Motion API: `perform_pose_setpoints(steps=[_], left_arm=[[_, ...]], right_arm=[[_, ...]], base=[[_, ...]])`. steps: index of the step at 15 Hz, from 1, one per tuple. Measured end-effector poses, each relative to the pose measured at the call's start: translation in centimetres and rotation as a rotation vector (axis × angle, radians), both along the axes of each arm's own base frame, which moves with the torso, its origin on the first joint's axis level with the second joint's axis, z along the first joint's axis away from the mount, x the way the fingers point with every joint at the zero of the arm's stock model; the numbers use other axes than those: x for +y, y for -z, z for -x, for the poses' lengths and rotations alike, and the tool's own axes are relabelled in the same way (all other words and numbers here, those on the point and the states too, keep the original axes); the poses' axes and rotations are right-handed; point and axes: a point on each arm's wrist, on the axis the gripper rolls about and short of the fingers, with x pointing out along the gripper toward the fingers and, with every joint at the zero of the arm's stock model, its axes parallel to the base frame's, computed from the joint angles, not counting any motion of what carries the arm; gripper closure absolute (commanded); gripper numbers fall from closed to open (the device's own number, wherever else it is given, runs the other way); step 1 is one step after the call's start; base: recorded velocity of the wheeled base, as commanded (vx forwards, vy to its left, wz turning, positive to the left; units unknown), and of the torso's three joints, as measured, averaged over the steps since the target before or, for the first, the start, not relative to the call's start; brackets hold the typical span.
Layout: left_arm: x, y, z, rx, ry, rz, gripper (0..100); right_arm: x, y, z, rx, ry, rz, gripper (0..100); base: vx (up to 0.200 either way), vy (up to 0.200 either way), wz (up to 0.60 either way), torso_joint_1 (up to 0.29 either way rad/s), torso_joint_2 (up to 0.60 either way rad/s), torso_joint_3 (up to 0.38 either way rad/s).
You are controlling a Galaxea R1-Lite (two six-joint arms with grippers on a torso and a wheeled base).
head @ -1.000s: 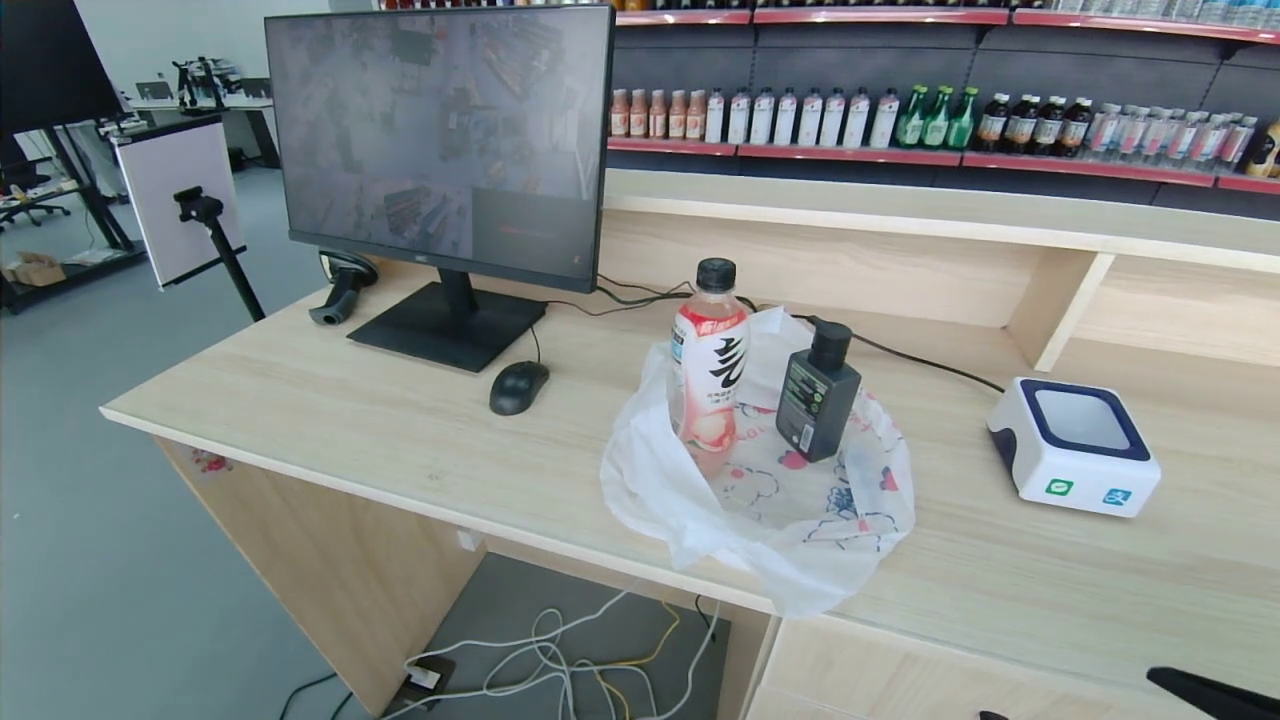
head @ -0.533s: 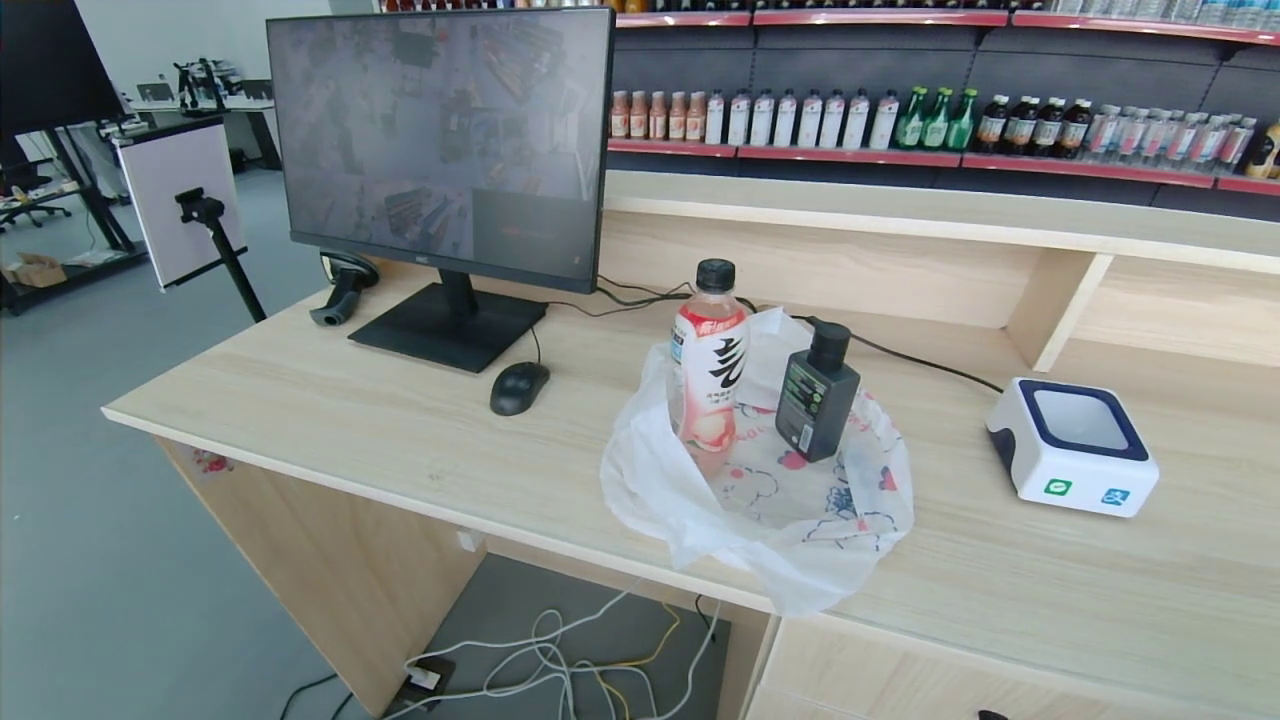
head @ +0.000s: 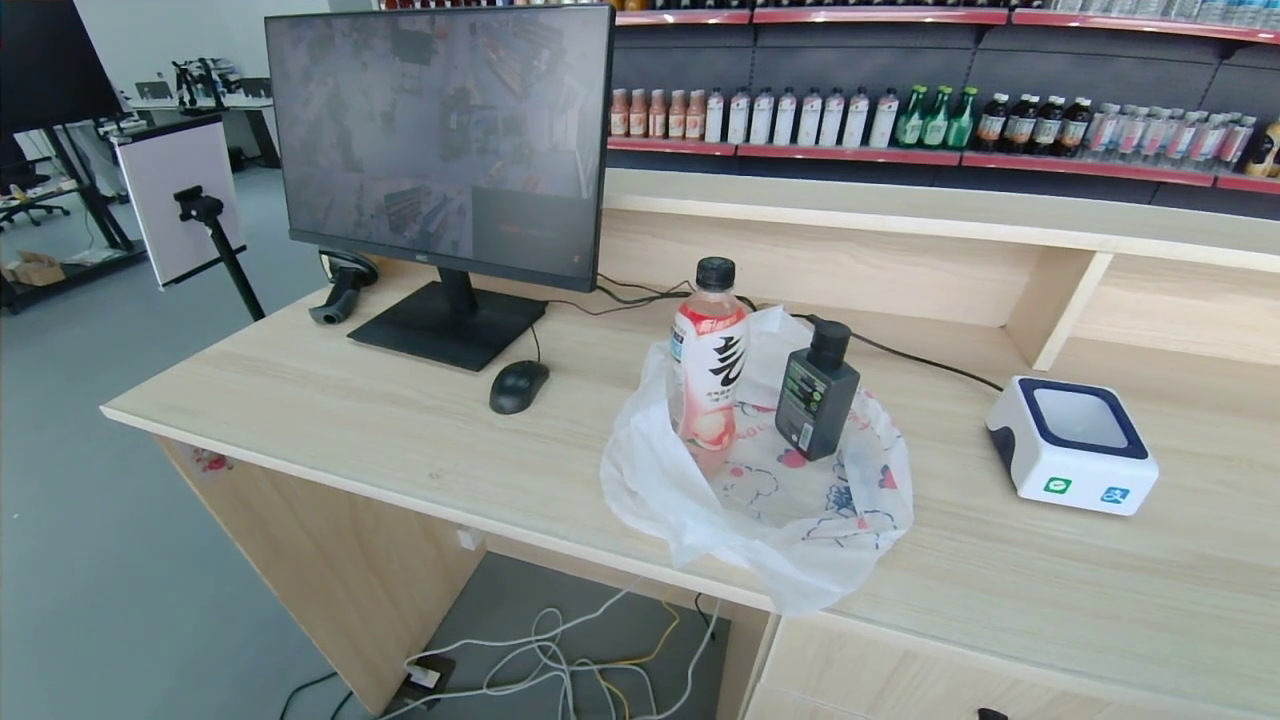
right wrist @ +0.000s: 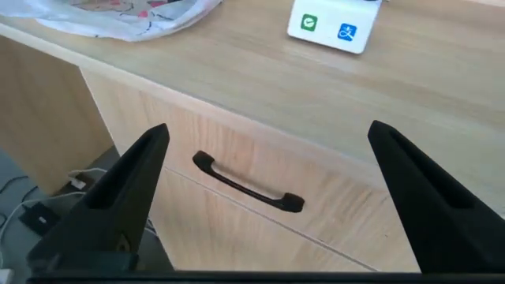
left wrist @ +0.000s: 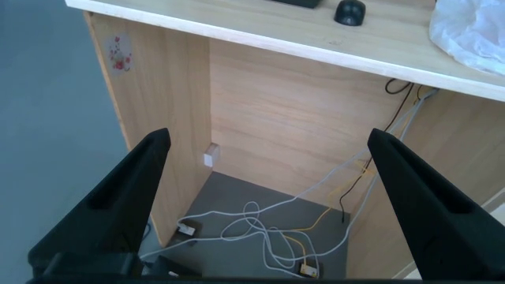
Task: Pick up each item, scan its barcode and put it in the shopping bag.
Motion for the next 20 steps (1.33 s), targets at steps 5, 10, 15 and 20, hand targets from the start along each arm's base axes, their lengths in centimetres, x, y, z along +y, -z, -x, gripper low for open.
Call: perform_pose_setpoints(steps=[5,10,15,20], left_arm=[[0.00,0.00,0.00,0.000,0.000,0.000,0],[0.00,0.01,0.00,0.001,0.001,-0.005,0],[0.00,0.03,0.00,0.003,0.002,-0.013,0],[0.00,0.02,0.00,0.002,0.002,-0.012,0]], right_arm=[[0.10,0.52,0.19,0.027,0.062,-0.062,0],[0.13,0.57,0.39,0.002,0.077,-0.070,0],[0.13,0.57,0.44,-0.006,0.079,-0.070,0],[0.14,0.58,0.52,-0.017,0.084,-0.070,0]], base=[[-0.200,0.000,0.00,-0.001,0.00,0.001],[-0.120,0.000,-0.36,0.002,0.00,0.002],[0.000,-0.120,-0.24,0.005,0.00,0.003],[0.000,-0.200,0.00,0.005,0.00,0.003]])
